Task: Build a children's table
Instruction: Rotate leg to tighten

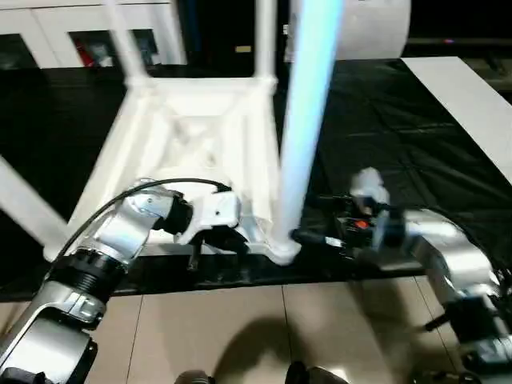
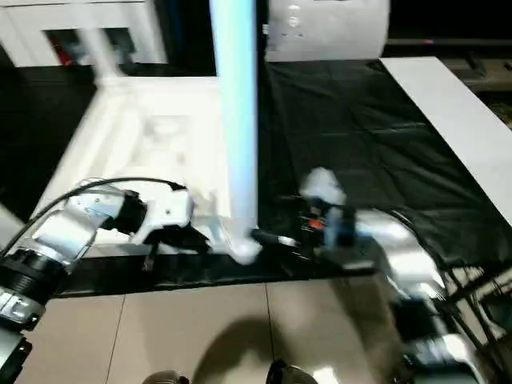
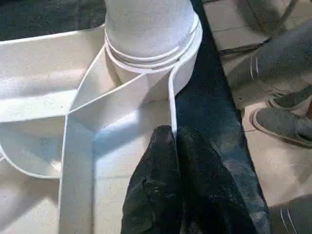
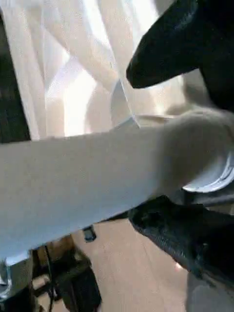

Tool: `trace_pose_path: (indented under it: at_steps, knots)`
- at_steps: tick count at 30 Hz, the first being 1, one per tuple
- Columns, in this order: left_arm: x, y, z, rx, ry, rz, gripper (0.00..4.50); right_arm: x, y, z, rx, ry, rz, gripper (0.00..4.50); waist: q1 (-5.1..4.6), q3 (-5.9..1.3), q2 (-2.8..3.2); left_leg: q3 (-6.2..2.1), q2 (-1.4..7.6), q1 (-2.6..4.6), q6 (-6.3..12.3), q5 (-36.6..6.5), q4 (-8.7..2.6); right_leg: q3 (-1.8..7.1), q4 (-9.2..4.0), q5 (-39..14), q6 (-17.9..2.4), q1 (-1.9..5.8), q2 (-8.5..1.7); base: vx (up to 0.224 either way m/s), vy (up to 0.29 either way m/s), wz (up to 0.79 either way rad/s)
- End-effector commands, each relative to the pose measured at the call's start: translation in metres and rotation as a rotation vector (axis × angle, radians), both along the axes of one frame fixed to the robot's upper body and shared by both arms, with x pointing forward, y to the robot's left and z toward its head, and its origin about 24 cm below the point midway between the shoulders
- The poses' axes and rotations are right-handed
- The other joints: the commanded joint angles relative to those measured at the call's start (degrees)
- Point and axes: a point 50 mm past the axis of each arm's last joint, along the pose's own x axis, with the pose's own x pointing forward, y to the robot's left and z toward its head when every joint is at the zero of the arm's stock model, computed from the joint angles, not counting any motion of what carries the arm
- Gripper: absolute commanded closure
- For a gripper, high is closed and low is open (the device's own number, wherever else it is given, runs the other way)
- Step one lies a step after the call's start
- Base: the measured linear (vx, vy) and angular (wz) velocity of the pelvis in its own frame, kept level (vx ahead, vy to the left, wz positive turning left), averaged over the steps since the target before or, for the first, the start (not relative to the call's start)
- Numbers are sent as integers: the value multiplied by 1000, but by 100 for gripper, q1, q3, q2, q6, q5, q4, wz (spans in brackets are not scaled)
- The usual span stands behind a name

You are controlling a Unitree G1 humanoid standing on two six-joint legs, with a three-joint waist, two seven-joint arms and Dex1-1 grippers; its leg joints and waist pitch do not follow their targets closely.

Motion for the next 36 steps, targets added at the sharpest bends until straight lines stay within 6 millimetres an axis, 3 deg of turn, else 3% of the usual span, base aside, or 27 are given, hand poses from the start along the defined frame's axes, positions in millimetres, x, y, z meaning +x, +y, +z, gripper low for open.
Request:
trace_pose_path:
  at_steps: [1, 16, 22, 24, 26, 28, 29, 30, 32, 33, 34, 35, 36]
  knots:
    - [-8, -11, -8, 61, 25, -118, 450, 2, 6, 0, -21, 20, 48, 93, -27, -507, -41, 73, 173, -50, 801, 333, -347, 453, -272, -1574, -571, 512, -393, 0, 0, 0]
    - [-4, -7, -8, 84, 17, -129, 450, 5, 9, -1, -34, 69, 137, 229, 32, -549, -73, 98, 148, -75, 592, 195, -341, 438, -295, -1766, -380, 545, -378, 0, 0, 0]
    - [5, -10, -6, 17, 35, 33, 450, 0, 13, -5, 4, 112, 83, 241, 48, -553, -77, 102, 165, -62, 570, 274, -340, 445, -287, -1726, -388, 532, -371, 0, 0, 0]
    - [8, -13, -5, -6, 32, 77, 450, 1, 16, -7, -3, 103, 30, 241, 50, -548, -96, 115, 147, -62, 504, 136, -356, 442, -328, -1954, -336, 542, -377, 0, 0, 0]
    - [15, -23, -2, -79, 21, 208, 450, 5, 27, -16, -26, 89, -189, 241, 53, -515, -90, 131, 102, -47, 345, -97, -368, 395, -433, -2411, -119, 522, -363, 0, 0, 0]
    - [19, -28, -1, -109, 9, 269, 450, 8, 34, -19, -10, 99, -302, 243, -5, -479, -98, 140, 47, -23, 198, -393, -369, 311, -558, -2910, 155, 506, -342, 0, 0, 0]
    - [22, -32, 0, -126, 2, 314, 450, 10, 40, -21, 9, 113, -387, 244, -57, -461, -66, 136, 3, -19, 166, -653, -343, 209, -647, -3277, 421, 522, -335, 0, 0, 0]
    - [22, -32, 0, -126, 2, 314, 450, 10, 40, -21, 9, 113, -387, 245, -99, -442, -61, 134, 19, -6, 167, -775, -343, 172, -720, -3405, 542, 519, -323, 0, 0, 0]
    - [27, -39, 2, -159, -12, 398, 450, 14, 51, -24, 14, 120, -548, 246, -245, -418, 5, 92, 85, 82, 197, -1263, -319, -23, -899, -3631, 770, 530, -293, 0, 0, 0]
    - [30, -42, 3, -170, -22, 437, 450, 17, 59, -25, 24, 128, -630, 246, -357, -444, 136, -113, 481, -55, 260, -1921, -502, 3, -608, -3143, 762, 804, -341, 0, 0, 0]
    - [30, -42, 3, -171, -22, 438, 450, 17, 59, -25, 24, 128, -632, 246, -338, -419, 176, -261, 769, -147, 294, -2297, -715, 220, -125, -2656, 594, 899, -383, 0, 0, 0]
    - [30, -43, 3, -171, -23, 440, 450, 17, 60, -25, 25, 128, -636, 246, -299, -401, 238, -328, 943, -93, 233, -2731, -882, 453, 273, -2012, 278, 859, -408, 0, 0, 0]
    - [36, -47, 7, -190, -48, 522, 450, 25, 75, -25, 51, 145, -800, 246, -366, -318, -80, -9, 287, 277, -1, -3091, -639, 741, -171, -2406, 22, 372, -366, 0, 0, 0]
